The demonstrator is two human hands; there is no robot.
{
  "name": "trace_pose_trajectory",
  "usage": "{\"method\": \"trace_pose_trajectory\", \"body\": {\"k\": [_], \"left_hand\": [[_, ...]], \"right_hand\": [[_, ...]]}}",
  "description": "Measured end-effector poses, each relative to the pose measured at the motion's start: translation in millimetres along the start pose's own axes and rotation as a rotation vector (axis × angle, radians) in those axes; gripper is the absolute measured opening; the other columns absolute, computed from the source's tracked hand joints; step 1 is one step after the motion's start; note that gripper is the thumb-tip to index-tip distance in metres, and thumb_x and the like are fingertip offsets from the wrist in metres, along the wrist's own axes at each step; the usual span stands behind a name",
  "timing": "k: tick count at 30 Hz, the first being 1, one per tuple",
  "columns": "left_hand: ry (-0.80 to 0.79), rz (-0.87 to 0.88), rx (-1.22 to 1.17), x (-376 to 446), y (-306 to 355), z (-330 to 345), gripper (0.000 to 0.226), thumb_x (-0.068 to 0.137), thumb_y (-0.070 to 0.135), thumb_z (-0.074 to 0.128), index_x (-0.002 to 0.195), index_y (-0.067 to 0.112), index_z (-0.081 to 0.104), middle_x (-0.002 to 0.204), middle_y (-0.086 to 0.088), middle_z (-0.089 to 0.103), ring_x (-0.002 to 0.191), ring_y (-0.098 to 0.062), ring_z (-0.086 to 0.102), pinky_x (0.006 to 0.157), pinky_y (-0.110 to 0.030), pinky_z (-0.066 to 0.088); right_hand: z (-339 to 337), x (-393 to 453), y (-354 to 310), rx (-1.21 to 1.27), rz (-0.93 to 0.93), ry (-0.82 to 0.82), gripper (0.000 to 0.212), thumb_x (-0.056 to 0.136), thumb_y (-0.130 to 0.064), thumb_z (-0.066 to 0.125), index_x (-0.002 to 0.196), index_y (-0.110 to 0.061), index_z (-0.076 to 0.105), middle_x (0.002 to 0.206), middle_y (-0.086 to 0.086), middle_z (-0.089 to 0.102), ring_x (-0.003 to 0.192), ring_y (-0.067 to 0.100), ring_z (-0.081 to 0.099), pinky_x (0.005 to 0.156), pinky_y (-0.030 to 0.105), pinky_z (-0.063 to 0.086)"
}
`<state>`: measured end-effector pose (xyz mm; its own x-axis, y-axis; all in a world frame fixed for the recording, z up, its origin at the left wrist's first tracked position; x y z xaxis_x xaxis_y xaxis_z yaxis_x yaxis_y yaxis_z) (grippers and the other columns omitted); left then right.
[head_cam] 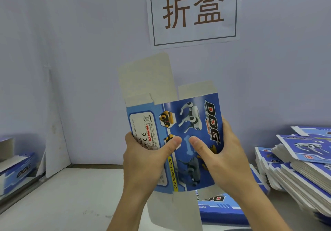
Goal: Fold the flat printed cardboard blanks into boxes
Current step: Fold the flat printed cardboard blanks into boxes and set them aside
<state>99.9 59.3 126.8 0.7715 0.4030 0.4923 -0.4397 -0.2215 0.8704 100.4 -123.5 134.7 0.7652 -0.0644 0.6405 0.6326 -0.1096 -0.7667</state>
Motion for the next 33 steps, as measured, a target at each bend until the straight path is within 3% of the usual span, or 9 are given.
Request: {"method": "trace_pose_trajectory", "body": {"k": [3, 8, 11, 14, 18, 20, 24, 29, 33], "left_hand": [[0.051, 0.023, 0.073, 1, 1, -3, 0.087, 0.041, 0.075, 0.075, 0.110, 0.031, 0.047, 0.098, 0.018, 0.062, 0.084, -0.002, 0.064, 0.061, -0.016, 0.051], [0.067, 0.033, 0.118, 1, 5, -3, 0.089, 0.038, 0.081, 0.068, 0.108, 0.030, 0.047, 0.096, 0.018, 0.061, 0.084, -0.004, 0.065, 0.062, -0.019, 0.051], [0.083, 0.028, 0.138, 0, 4, -2, 0.086, 0.044, 0.078, 0.069, 0.109, 0.027, 0.046, 0.096, 0.017, 0.059, 0.085, -0.003, 0.061, 0.062, -0.018, 0.049], [0.125, 0.052, 0.153, 1, 1, -5, 0.065, 0.058, 0.070, 0.068, 0.102, 0.024, 0.054, 0.093, 0.014, 0.063, 0.079, -0.005, 0.063, 0.052, -0.013, 0.048], [0.097, 0.037, 0.116, 3, -1, -8, 0.057, 0.058, 0.064, 0.065, 0.099, 0.027, 0.054, 0.094, 0.013, 0.062, 0.078, -0.008, 0.063, 0.045, -0.010, 0.048], [0.065, 0.029, 0.058, 3, 0, -9, 0.054, 0.057, 0.063, 0.067, 0.096, 0.028, 0.053, 0.095, 0.012, 0.065, 0.078, -0.010, 0.067, 0.048, -0.012, 0.051], [-0.020, 0.038, -0.029, 3, 6, -5, 0.069, 0.047, 0.069, 0.071, 0.103, 0.032, 0.051, 0.098, 0.014, 0.065, 0.085, 0.000, 0.068, 0.055, -0.013, 0.054], [-0.048, 0.061, -0.053, 0, 15, -1, 0.077, 0.044, 0.069, 0.069, 0.107, 0.032, 0.047, 0.101, 0.015, 0.062, 0.085, 0.014, 0.062, 0.053, -0.008, 0.050], [-0.025, 0.077, -0.010, 2, 14, 2, 0.109, 0.039, 0.063, 0.080, 0.132, 0.025, 0.037, 0.115, 0.009, 0.057, 0.101, -0.003, 0.063, 0.060, -0.009, 0.053]], "right_hand": [[1, 1, 3, 0.046, 0.028, -0.007, 0.061, 0.065, -0.047, 0.073, 0.121, -0.035, 0.051, 0.103, -0.015, 0.070, 0.091, 0.005, 0.072, 0.059, 0.021, 0.059], [2, 1, 4, 0.057, 0.020, -0.002, 0.051, 0.064, -0.047, 0.072, 0.109, -0.035, 0.052, 0.094, -0.030, 0.068, 0.089, -0.001, 0.071, 0.055, 0.016, 0.056], [-2, 2, 8, 0.042, 0.036, 0.018, 0.045, 0.067, -0.042, 0.073, 0.107, -0.034, 0.053, 0.097, -0.019, 0.070, 0.090, 0.003, 0.072, 0.056, 0.019, 0.057], [-6, 4, 9, 0.005, 0.032, 0.008, 0.045, 0.069, -0.044, 0.070, 0.109, -0.032, 0.056, 0.103, -0.010, 0.070, 0.095, 0.006, 0.071, 0.062, 0.022, 0.060], [-7, 4, 10, -0.006, 0.050, -0.031, 0.049, 0.072, -0.044, 0.069, 0.116, -0.028, 0.057, 0.110, -0.005, 0.070, 0.099, 0.012, 0.071, 0.070, 0.032, 0.063], [-8, 3, 10, 0.035, 0.058, -0.033, 0.044, 0.072, -0.041, 0.069, 0.112, -0.027, 0.058, 0.103, -0.005, 0.073, 0.094, 0.011, 0.073, 0.065, 0.027, 0.062], [-11, 3, 8, 0.102, 0.086, -0.039, 0.048, 0.068, -0.042, 0.070, 0.112, -0.027, 0.058, 0.102, -0.006, 0.074, 0.090, 0.009, 0.074, 0.058, 0.024, 0.060], [-8, 3, 4, 0.045, 0.063, -0.010, 0.060, 0.070, -0.043, 0.069, 0.125, -0.024, 0.053, 0.112, -0.004, 0.069, 0.097, 0.013, 0.072, 0.067, 0.031, 0.063], [-7, 3, 3, -0.002, 0.033, 0.020, 0.060, 0.071, -0.042, 0.068, 0.126, -0.023, 0.053, 0.112, -0.004, 0.068, 0.098, 0.012, 0.071, 0.067, 0.028, 0.063]]}}
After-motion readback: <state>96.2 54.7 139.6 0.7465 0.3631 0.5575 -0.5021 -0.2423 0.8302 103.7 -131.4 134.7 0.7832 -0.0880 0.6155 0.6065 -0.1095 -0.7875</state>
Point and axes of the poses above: each hand's wrist, its own x-axis towards the middle knuckle, its own z-axis out of the palm, y = z × x, the point moved 4 cm from there along x, towards the middle knuckle
